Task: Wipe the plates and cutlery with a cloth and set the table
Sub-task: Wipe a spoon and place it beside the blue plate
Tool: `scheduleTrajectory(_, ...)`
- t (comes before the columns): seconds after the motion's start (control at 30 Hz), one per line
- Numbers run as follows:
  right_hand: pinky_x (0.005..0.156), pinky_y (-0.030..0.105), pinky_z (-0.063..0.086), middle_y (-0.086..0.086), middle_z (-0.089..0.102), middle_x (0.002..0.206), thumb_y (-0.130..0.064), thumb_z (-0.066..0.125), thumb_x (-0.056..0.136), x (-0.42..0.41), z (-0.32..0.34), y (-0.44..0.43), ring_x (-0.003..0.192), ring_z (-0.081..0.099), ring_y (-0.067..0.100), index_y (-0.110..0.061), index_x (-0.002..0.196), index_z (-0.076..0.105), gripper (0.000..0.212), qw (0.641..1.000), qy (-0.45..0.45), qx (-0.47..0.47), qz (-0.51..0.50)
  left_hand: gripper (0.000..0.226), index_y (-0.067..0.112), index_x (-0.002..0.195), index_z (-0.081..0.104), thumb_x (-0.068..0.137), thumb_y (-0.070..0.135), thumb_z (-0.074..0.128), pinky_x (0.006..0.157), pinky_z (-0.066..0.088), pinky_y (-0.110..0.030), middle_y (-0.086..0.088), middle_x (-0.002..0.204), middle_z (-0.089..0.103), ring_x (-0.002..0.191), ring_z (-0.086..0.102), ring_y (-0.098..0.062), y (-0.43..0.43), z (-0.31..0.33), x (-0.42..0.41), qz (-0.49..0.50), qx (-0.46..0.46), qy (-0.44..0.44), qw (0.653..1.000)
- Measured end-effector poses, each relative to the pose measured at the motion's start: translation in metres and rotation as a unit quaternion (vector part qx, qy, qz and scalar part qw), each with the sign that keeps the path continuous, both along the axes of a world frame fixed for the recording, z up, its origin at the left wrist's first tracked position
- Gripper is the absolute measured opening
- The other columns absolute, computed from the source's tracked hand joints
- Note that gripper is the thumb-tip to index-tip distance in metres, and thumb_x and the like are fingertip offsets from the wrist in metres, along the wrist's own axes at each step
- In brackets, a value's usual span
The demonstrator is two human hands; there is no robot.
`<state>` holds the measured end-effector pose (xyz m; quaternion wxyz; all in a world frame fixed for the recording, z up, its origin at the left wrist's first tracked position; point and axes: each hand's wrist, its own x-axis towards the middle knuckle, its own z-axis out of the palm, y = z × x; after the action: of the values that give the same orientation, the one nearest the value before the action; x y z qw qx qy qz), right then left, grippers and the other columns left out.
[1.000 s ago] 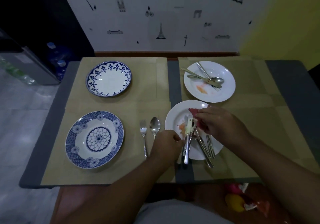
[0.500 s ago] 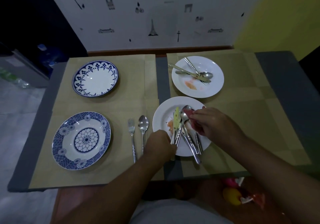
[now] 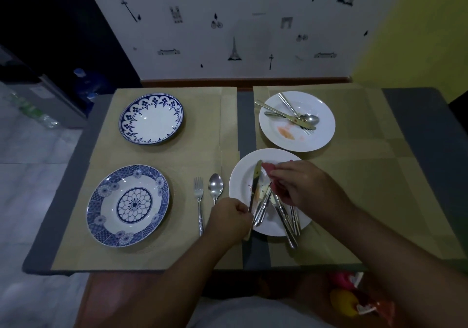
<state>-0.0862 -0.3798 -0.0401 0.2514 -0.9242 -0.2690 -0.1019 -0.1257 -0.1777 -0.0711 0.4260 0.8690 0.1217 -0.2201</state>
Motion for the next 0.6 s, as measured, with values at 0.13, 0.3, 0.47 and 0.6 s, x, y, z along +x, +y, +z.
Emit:
scheduleTrajectory(0.13, 0.083, 0.04, 0.058, 0.01, 0.075, 0.103, -0.027, 0.05, 0.089, 0.013, 0.009, 0.031, 0.088, 0.069, 0.028, -0.006, 0.112, 0.075, 0.039, 1.0, 0.02, -0.009, 0.006, 0.008, 0.013, 0.077, 0.074, 0.083, 0.013, 0.069, 0.052, 0.046, -0.02, 0.001, 0.061, 0.065, 0.053, 0.058, -0.007, 0.007, 0.022, -0.009, 0.045, -0.102, 0.004, 0.994)
scheduleTrajectory(0.3, 0.073, 0.038, 0.054, 0.007, 0.074, 0.085, -0.031, 0.051, 0.088, 0.02, 0.006, 0.057, 0.076, 0.064, 0.026, -0.009, 0.098, 0.074, 0.034, 0.998, 0.06, -0.015, -0.004, 0.01, 0.01, 0.082, 0.073, 0.09, 0.013, 0.068, 0.063, 0.056, -0.031, -0.02, 0.071, 0.064, 0.062, 0.059, -0.014, 0.018, 0.037, -0.01, 0.064, -0.185, 0.006, 0.981)
scheduleTrajectory(0.47, 0.081, 0.041, 0.055, 0.005, 0.074, 0.094, -0.013, 0.065, 0.089, 0.011, 0.003, 0.078, 0.089, 0.063, 0.022, -0.012, 0.103, 0.074, 0.017, 0.993, 0.088, 0.06, -0.047, 0.006, 0.008, 0.083, 0.074, 0.088, 0.011, 0.071, 0.065, 0.056, -0.033, -0.018, 0.075, 0.071, 0.061, 0.063, -0.014, 0.034, 0.038, -0.005, 0.091, -0.215, -0.009, 0.972)
scheduleTrajectory(0.6, 0.096, 0.035, 0.049, 0.0, 0.067, 0.125, -0.016, 0.07, 0.082, 0.008, 0.005, 0.082, 0.114, 0.057, 0.017, -0.018, 0.12, 0.071, 0.038, 0.987, 0.139, 0.073, -0.014, 0.009, 0.004, 0.082, 0.073, 0.088, 0.012, 0.073, 0.057, 0.05, -0.022, -0.008, 0.065, 0.067, 0.056, 0.059, -0.01, 0.047, 0.041, -0.001, 0.093, -0.237, -0.019, 0.967)
